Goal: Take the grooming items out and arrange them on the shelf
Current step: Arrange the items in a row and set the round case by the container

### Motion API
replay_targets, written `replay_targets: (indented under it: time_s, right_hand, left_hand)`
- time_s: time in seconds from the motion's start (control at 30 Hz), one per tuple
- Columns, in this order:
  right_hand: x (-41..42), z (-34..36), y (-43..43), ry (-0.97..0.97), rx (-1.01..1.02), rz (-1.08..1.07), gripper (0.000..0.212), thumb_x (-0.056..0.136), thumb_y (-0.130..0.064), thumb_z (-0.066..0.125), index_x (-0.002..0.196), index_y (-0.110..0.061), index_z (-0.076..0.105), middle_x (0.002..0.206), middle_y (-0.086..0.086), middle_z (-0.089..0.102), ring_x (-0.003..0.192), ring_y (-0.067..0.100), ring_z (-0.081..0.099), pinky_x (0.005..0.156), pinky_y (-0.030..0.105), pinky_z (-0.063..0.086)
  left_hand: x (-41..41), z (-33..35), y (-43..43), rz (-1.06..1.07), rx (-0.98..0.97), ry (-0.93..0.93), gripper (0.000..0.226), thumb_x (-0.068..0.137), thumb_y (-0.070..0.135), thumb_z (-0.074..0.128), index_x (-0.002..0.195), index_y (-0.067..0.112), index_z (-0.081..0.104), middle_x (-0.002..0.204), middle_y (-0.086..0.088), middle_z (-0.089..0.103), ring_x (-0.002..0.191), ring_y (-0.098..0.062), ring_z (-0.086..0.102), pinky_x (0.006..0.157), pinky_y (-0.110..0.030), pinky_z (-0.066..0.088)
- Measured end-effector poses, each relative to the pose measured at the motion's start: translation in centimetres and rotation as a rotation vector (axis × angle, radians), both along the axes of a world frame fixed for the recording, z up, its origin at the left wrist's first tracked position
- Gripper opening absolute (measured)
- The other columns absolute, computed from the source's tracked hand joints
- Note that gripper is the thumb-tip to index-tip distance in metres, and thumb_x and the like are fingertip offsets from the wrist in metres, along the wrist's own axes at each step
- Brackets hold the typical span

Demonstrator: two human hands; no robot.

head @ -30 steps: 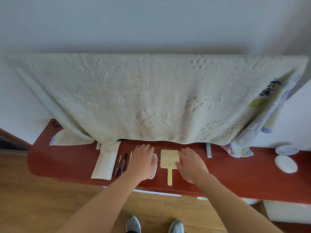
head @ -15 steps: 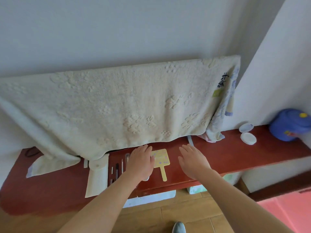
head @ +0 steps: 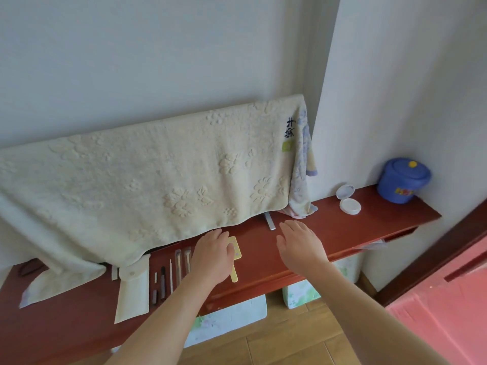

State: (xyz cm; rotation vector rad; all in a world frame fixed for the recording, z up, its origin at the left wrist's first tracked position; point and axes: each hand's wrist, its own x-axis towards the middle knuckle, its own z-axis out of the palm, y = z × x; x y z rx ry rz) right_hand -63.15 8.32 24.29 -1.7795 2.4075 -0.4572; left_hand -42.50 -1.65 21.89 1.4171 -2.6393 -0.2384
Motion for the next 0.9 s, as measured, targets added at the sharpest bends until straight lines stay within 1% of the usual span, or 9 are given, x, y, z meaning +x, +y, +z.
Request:
replay_targets:
  time_s: [0.1,0.2,0.37,0.43,0.53,0.63,0.73,0.83,0.9]
  right_hand:
    - [-2.8,0.6,2.0,-0.012,0.002,-0.016,0.029,0.097,-0.033,0.035,0.11,-0.018,0.055,0.114,-0.006,0.056,0.114,0.017,0.049,0.096,0.029,0.039]
    - [-5.9,0.8,4.3,-0.013,-0.004,-0.02,0.029,0.096,-0.033,0.034,0.107,-0.018,0.055,0.114,-0.005,0.057,0.111,0.016,0.049,0.094,0.03,0.04]
    - [-10.8,1.1,7.9,-0.016,0.003,-0.015,0.035,0.098,-0.031,0.033,0.117,-0.014,0.057,0.124,-0.001,0.056,0.117,0.018,0.047,0.1,0.032,0.037]
    - [-12.5,1.1,8.9,-0.02,0.0,-0.022,0.037,0.098,-0.032,0.033,0.118,-0.012,0.057,0.124,0.0,0.057,0.117,0.019,0.047,0.101,0.032,0.037]
    - [-14.3,1.1,10.1,-0.036,-0.015,-0.035,0.036,0.098,-0.03,0.035,0.116,-0.01,0.058,0.123,0.003,0.058,0.116,0.021,0.048,0.1,0.033,0.038]
    - [-15.9,1.2,10.7,-0.062,-0.026,-0.048,0.036,0.098,-0.03,0.037,0.119,-0.009,0.058,0.126,0.003,0.057,0.12,0.022,0.047,0.103,0.035,0.038]
    - [-17.5,1.3,10.8,-0.071,-0.029,-0.065,0.038,0.098,-0.03,0.038,0.124,-0.009,0.056,0.132,0.003,0.055,0.124,0.022,0.045,0.105,0.036,0.037]
    - [-19.0,1.2,10.3,-0.061,-0.018,-0.096,0.035,0.098,-0.029,0.039,0.118,-0.008,0.058,0.125,0.004,0.058,0.118,0.023,0.048,0.1,0.036,0.039]
    - [-19.8,1.0,9.9,-0.056,-0.009,-0.114,0.031,0.097,-0.03,0.039,0.111,-0.011,0.059,0.119,0.001,0.059,0.111,0.022,0.05,0.095,0.036,0.042]
  left_hand:
    - [-3.0,0.6,2.1,0.013,-0.006,0.049,0.044,0.102,0.031,0.038,0.138,0.01,0.051,0.141,-0.004,0.052,0.133,-0.022,0.044,0.113,-0.036,0.034]
    - [-6.5,1.2,4.4,0.008,-0.027,0.064,0.046,0.102,0.033,0.04,0.14,0.01,0.05,0.144,-0.006,0.051,0.136,-0.023,0.043,0.115,-0.039,0.033]
    - [-11.7,2.2,8.6,0.027,-0.043,0.1,0.044,0.102,0.031,0.042,0.139,0.01,0.052,0.146,-0.008,0.049,0.137,-0.024,0.041,0.116,-0.038,0.03]
    - [-13.1,2.6,9.9,0.026,-0.05,0.114,0.041,0.101,0.03,0.044,0.134,0.009,0.055,0.141,-0.009,0.053,0.133,-0.025,0.044,0.113,-0.038,0.032]
    - [-14.7,3.2,11.1,0.027,-0.049,0.125,0.041,0.101,0.029,0.046,0.135,0.009,0.055,0.14,-0.008,0.053,0.132,-0.024,0.045,0.111,-0.038,0.033]
    - [-15.9,3.4,11.3,0.022,-0.052,0.127,0.042,0.101,0.031,0.045,0.136,0.011,0.055,0.14,-0.006,0.053,0.133,-0.022,0.045,0.112,-0.036,0.032]
    - [-17.3,3.3,10.6,0.0,-0.043,0.141,0.041,0.1,0.033,0.044,0.133,0.013,0.057,0.138,-0.004,0.054,0.13,-0.021,0.047,0.11,-0.038,0.038]
    - [-19.0,3.3,9.6,-0.027,-0.036,0.16,0.04,0.1,0.032,0.045,0.132,0.011,0.057,0.137,-0.005,0.055,0.129,-0.022,0.048,0.11,-0.038,0.038]
    - [-19.9,3.3,8.9,-0.054,-0.047,0.193,0.038,0.099,0.028,0.049,0.129,0.009,0.059,0.132,-0.006,0.058,0.126,-0.023,0.051,0.107,-0.037,0.038]
